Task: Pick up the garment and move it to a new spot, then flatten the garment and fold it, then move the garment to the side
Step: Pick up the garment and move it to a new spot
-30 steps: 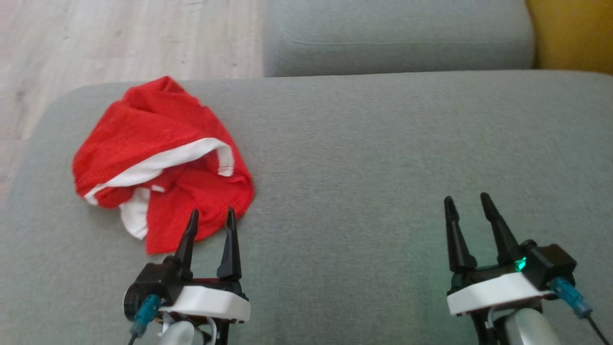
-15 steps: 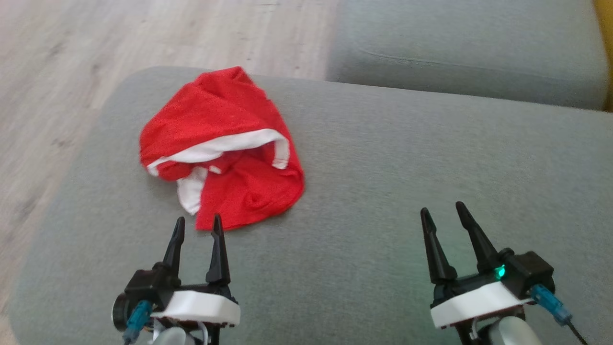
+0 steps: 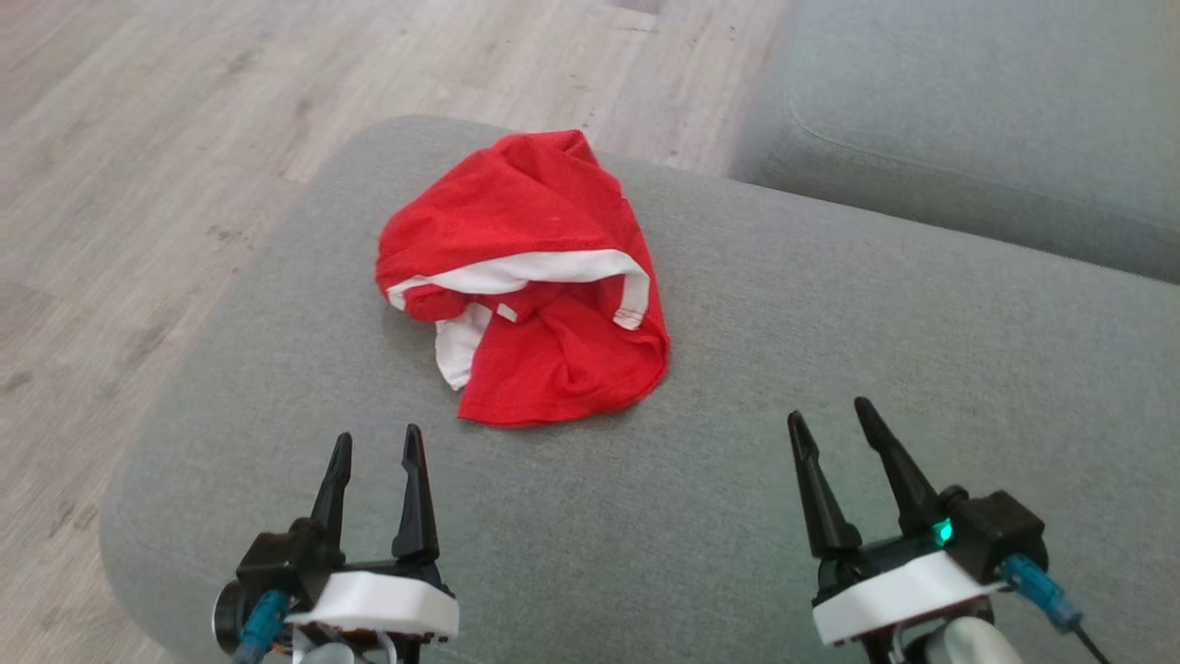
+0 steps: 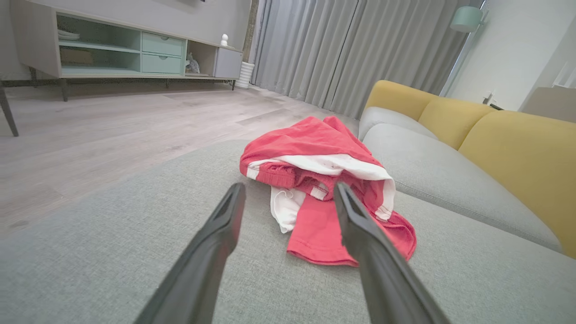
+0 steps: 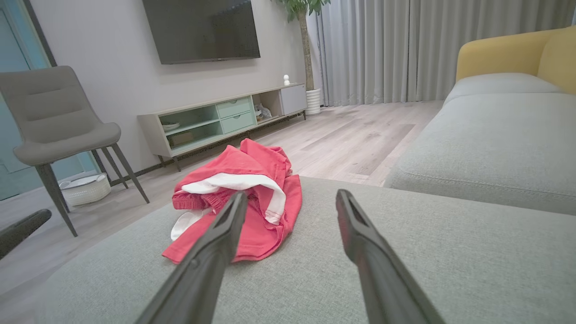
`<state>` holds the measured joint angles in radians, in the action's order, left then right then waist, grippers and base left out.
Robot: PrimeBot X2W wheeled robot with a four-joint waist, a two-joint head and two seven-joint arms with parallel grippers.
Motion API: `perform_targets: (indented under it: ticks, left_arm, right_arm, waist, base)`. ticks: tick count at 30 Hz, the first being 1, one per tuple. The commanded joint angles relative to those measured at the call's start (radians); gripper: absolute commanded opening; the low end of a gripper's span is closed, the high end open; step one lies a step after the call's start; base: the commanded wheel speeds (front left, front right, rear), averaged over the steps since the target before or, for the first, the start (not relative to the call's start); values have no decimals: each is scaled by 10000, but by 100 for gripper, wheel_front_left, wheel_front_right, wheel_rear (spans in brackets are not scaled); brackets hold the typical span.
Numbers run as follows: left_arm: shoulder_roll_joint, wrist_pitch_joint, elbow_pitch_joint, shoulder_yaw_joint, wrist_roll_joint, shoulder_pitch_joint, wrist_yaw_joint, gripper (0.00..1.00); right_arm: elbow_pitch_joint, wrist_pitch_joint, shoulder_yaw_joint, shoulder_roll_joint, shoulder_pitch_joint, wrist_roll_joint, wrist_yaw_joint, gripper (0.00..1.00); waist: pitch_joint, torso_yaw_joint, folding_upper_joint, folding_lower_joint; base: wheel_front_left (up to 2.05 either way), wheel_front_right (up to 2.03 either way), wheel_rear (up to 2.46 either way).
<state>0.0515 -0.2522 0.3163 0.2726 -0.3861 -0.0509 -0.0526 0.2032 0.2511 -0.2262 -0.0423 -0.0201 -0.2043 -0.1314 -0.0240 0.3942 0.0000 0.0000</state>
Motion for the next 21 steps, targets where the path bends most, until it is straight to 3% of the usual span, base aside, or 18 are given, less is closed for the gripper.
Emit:
perform_targets:
  ticks: [1,8,12,21]
  left_arm:
    - [-12,-95,-308,-360,67,-206,-32,100]
    - [41,-95,-163,-411,489,-461,156,100]
    - [388,47,331,-184,845,-1325,531,100]
    - [1363,2200,1788,782,1700,-4331,1416,100]
  right_arm:
    - [-308,107,-309,-79,131,-66,7,100]
    - [-310,107,-326,-79,249,39,7,100]
    - [-318,107,-74,-79,370,222,7,100]
    - [-358,107,111,-79,721,485,7,100]
  waist:
    - [-62,106,0,0]
    - [219,-136,0,0]
    - [578,-421,0,0]
    - [1464,-1059,0,0]
  base:
    - [0,0,0]
    - [0,0,0]
    - [0,0,0]
    - [0,0,0]
